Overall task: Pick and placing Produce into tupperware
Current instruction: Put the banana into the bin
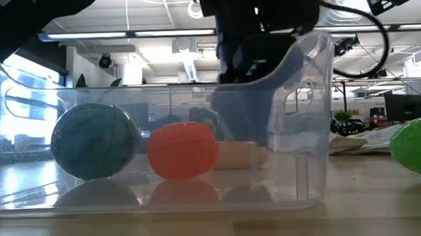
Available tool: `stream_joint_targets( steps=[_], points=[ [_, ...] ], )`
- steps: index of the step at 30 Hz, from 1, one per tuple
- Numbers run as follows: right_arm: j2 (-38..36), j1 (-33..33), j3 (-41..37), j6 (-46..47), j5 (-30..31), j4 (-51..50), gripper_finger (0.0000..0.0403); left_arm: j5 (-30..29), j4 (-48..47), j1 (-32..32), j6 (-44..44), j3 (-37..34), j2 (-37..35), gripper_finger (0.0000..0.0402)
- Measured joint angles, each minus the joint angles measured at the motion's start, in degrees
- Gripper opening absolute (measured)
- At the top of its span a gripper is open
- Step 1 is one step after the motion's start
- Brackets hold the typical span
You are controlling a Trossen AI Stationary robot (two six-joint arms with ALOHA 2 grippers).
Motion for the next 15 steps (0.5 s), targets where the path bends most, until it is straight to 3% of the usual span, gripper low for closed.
stream_joint_targets(
  steps=[3, 15],
  points=[
    [0.0, 0.0, 0.0, 0.0, 0.0, 0.0, 0.0016, 1.9, 0.2, -0.1, 0.0, -0.1, 0.7, 0.0287],
    [0.0, 0.0, 0.0, 0.0, 0.0, 0.0, 0.0016, 0.6, -4.1, 0.0, 0.0, -0.1, 0.6, 0.0287]
  ],
)
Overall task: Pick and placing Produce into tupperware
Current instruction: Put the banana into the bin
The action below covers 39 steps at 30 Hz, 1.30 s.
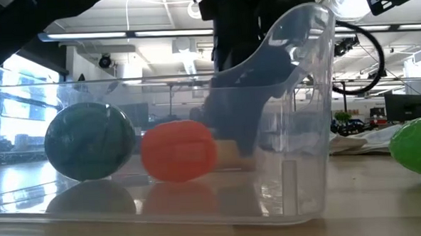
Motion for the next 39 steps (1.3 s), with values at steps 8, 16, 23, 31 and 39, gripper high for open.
stream_joint_targets(
  steps=[8, 16, 23, 31, 39],
  points=[
    [0.0, 0.0, 0.0, 0.0, 0.0, 0.0, 0.0016, 0.3, -3.6, 0.0, 1.2, 0.0, 0.0, 0.0287],
    [0.0, 0.0, 0.0, 0.0, 0.0, 0.0, 0.0016, -0.6, -3.6, 0.0, 5.6, 0.0, 0.0, 0.0287],
    [0.0, 0.0, 0.0, 0.0, 0.0, 0.0, 0.0016, -0.9, -0.6, 0.0, 10.0, 0.1, 0.6, 0.0287],
    [0.0, 0.0, 0.0, 0.0, 0.0, 0.0, 0.0016, -0.4, -2.1, 0.0, 10.1, 0.1, 0.9, 0.0287],
    [0.0, 0.0, 0.0, 0.0, 0.0, 0.0, 0.0016, -0.6, -2.7, 0.0, 10.3, 0.1, 0.9, 0.0281]
  ],
)
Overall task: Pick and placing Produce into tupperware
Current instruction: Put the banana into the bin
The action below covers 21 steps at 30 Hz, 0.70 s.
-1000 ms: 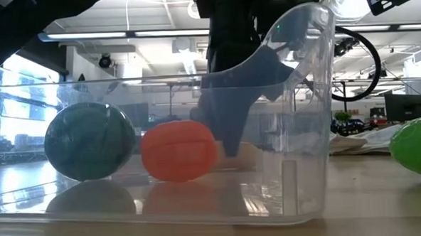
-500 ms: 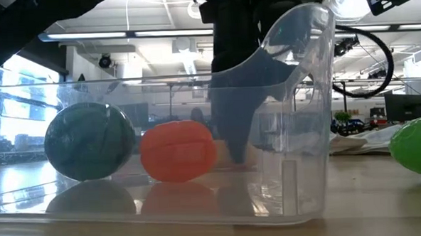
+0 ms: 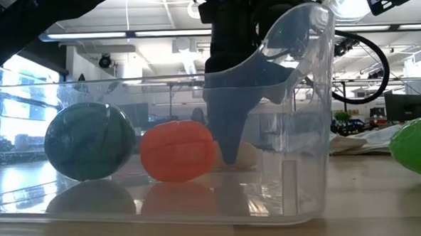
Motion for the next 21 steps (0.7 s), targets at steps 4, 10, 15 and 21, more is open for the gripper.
stream_joint_targets(
  steps=[4, 10, 15, 21],
  points=[
    [0.0, 0.0, 0.0, 0.0, 0.0, 0.0, 0.0016, -0.1, 0.2, 0.0, -0.1, 0.0, 0.0, 0.025],
    [0.0, 0.0, 0.0, 0.0, 0.0, 0.0, 0.0016, -0.1, 0.4, 0.0, -1.4, 0.0, 0.0, 0.0193],
    [0.0, 0.0, 0.0, 0.0, 0.0, 0.0, 0.0016, -0.1, 0.4, 0.0, -2.1, 0.0, 0.0, 0.0159],
    [0.0, 0.0, 0.0, 0.0, 0.0, 0.0, 0.0016, -0.1, 0.4, 0.0, -2.3, 0.0, 0.0, 0.0148]
  ],
)
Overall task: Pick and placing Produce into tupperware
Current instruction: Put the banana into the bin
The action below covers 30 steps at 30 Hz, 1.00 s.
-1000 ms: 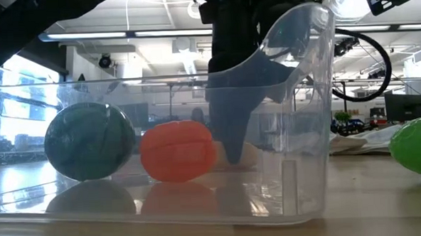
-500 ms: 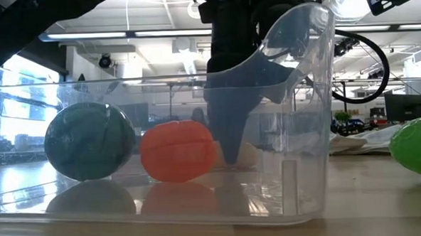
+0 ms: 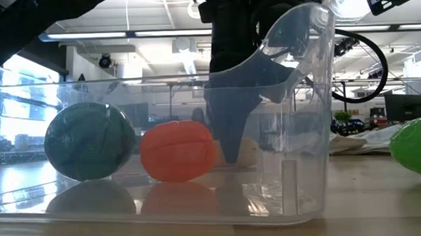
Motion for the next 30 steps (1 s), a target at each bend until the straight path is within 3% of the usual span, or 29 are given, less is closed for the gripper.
stream_joint_targets(
  steps=[20, 30],
  points=[
    [0.0, 0.0, 0.0, 0.0, 0.0, 0.0, 0.0016, -0.8, -0.3, 0.0, 0.0, 0.2, 0.0, 0.0152],
    [0.0, 0.0, 0.0, 0.0, 0.0, 0.0, 0.0016, -4.5, -5.5, 0.0, 1.7, 7.2, 0.1, 0.0152]
  ],
)
